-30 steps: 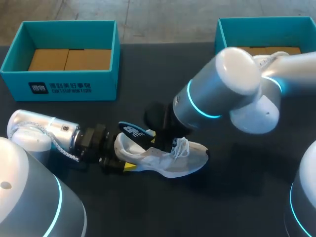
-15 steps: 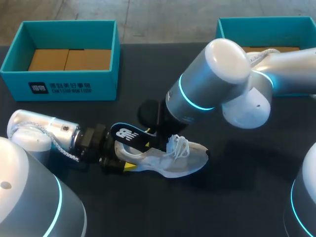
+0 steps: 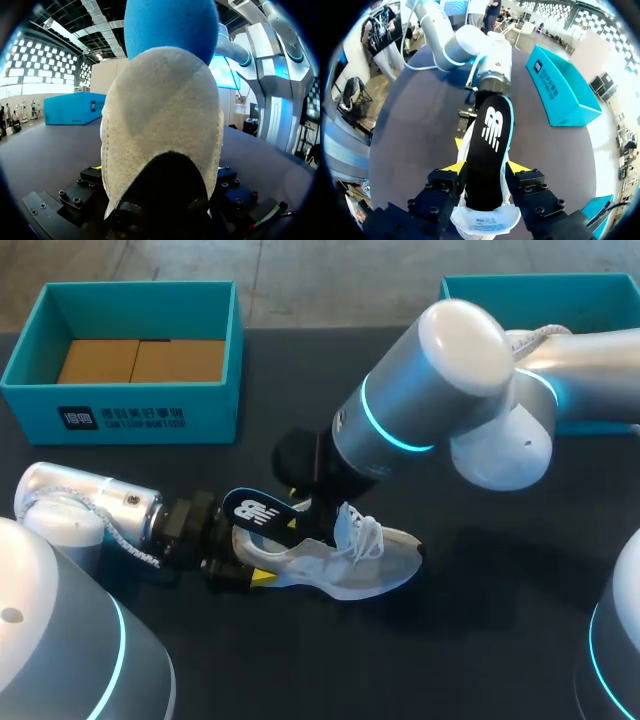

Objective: Take the shoe out of the shoebox, open the shoe tongue, remove and reinsert the insole, then place the shoe into the shoebox

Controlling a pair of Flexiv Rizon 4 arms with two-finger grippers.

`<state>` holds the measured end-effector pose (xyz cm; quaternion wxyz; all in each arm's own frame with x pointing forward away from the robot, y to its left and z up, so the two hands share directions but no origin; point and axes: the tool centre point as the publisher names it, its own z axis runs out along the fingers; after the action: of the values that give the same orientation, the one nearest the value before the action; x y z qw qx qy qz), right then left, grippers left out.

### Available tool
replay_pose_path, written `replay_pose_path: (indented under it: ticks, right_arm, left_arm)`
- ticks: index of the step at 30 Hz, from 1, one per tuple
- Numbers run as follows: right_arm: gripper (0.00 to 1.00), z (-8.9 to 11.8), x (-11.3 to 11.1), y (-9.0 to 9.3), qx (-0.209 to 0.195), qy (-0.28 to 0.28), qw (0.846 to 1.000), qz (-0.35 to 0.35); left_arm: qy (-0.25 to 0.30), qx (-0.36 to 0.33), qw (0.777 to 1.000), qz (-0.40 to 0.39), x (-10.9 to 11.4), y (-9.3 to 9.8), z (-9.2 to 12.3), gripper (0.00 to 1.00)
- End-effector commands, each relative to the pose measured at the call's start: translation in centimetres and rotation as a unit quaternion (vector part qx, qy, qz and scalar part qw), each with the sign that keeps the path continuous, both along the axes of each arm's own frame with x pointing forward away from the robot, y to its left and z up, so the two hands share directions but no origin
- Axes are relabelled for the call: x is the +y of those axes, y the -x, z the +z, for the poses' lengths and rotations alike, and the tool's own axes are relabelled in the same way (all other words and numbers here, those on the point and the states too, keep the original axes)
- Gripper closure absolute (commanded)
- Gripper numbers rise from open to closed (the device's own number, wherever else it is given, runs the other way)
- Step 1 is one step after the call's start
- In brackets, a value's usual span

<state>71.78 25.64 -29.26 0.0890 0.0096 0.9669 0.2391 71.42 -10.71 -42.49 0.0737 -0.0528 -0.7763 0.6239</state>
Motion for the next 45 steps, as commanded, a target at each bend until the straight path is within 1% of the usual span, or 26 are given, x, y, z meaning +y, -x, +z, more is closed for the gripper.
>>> replay_pose_path:
  ticks: [1,5,7,12,14,16,18,19,23,25,28,30,31,34,35,37,38,39,40,41,42,43,45]
  right_arm:
    - [0.50,-0.2,-0.5,-1.0,0.019,-0.013,1.000,0.017]
    - [0.51,0.0,0.2,-1.5,0.043,-0.016,0.998,0.035]
    - [0.52,0.1,0.6,-1.7,0.061,-0.008,0.997,0.042]
    - [0.51,0.4,1.3,-1.9,0.099,-0.003,0.994,0.056]
    - [0.53,0.8,1.5,-1.8,0.112,0.006,0.992,0.061]
    - [0.55,1.4,1.6,-1.5,0.113,0.038,0.991,0.054]
    - [0.60,1.4,1.6,-1.5,0.113,0.038,0.991,0.054]
    - [0.60,1.4,1.6,-1.5,0.113,0.038,0.991,0.054]
    - [0.48,1.4,1.6,-1.5,0.113,0.038,0.991,0.054]
    - [0.47,1.4,1.6,-1.5,0.113,0.038,0.991,0.054]
    - [0.50,1.4,1.6,-1.5,0.113,0.038,0.991,0.054]
    - [0.48,1.4,1.6,-1.5,0.113,0.038,0.991,0.054]
    - [0.43,1.4,1.6,-1.5,0.113,0.038,0.991,0.054]
    - [0.33,1.4,1.6,-1.5,0.113,0.038,0.991,0.054]
    - [0.33,1.4,1.6,-1.5,0.113,0.038,0.991,0.054]
    - [0.42,1.4,1.6,-1.5,0.113,0.038,0.991,0.054]
    - [0.45,1.4,1.7,-1.8,0.114,0.039,0.991,0.057]
    - [0.37,1.5,1.9,-1.9,0.122,0.037,0.990,0.064]
    - [0.29,1.5,2.1,-2.3,0.145,0.035,0.987,0.064]
    - [0.21,1.5,2.1,-2.5,0.151,0.033,0.986,0.068]
    - [0.16,1.6,2.2,-2.6,0.154,0.032,0.985,0.072]
    - [0.14,1.6,2.3,-2.8,0.163,0.029,0.983,0.075]
    - [0.16,1.6,2.3,-3.1,0.172,0.026,0.981,0.081]
  left_arm:
    - [0.000,0.000,1.000,0.001,0.1,-0.1,-0.4,1.00]
    - [0.000,0.000,1.000,0.001,0.1,-0.1,-0.4,1.00]
    - [0.000,0.000,1.000,0.001,0.1,-0.1,-0.4,1.00]
    - [0.000,0.000,1.000,0.001,0.1,-0.1,-0.4,1.00]
    - [0.000,0.000,1.000,0.001,0.1,-0.1,-0.4,1.00]
    - [0.000,0.000,1.000,0.001,0.1,-0.1,-0.4,1.00]
    - [0.000,0.000,1.000,0.001,0.1,-0.1,-0.4,1.00]
    - [0.000,0.000,1.000,0.001,0.1,-0.1,-0.4,1.00]
    - [0.000,0.000,1.000,0.001,0.1,-0.1,-0.4,1.00]
    - [0.000,0.000,1.000,0.001,0.1,-0.1,-0.4,1.00]
    - [0.000,0.000,1.000,0.001,0.1,-0.1,-0.4,1.00]
    - [0.000,0.000,1.000,0.001,0.1,-0.1,-0.4,1.00]
    - [0.000,0.000,1.000,0.001,0.1,-0.1,-0.4,1.00]
    - [0.000,0.000,1.000,0.001,0.1,-0.1,-0.4,1.00]
    - [0.000,0.000,1.000,0.001,0.1,-0.1,-0.4,1.00]
    - [0.000,0.000,1.000,0.001,0.1,-0.1,-0.4,1.00]
    - [0.000,0.000,1.000,0.001,0.1,-0.1,-0.4,1.00]
    - [0.000,0.000,1.000,0.001,0.1,-0.1,-0.4,1.00]
    - [0.000,0.000,1.000,0.001,0.1,-0.1,-0.4,1.00]
    - [0.000,0.000,1.000,0.001,0.1,-0.1,-0.4,1.00]
    - [0.000,0.000,1.000,0.001,0.1,-0.1,-0.4,1.00]
    - [0.000,0.000,1.000,0.001,0.1,-0.1,-0.4,1.00]
    - [0.000,0.000,1.000,0.001,0.1,-0.1,-0.4,1.00]
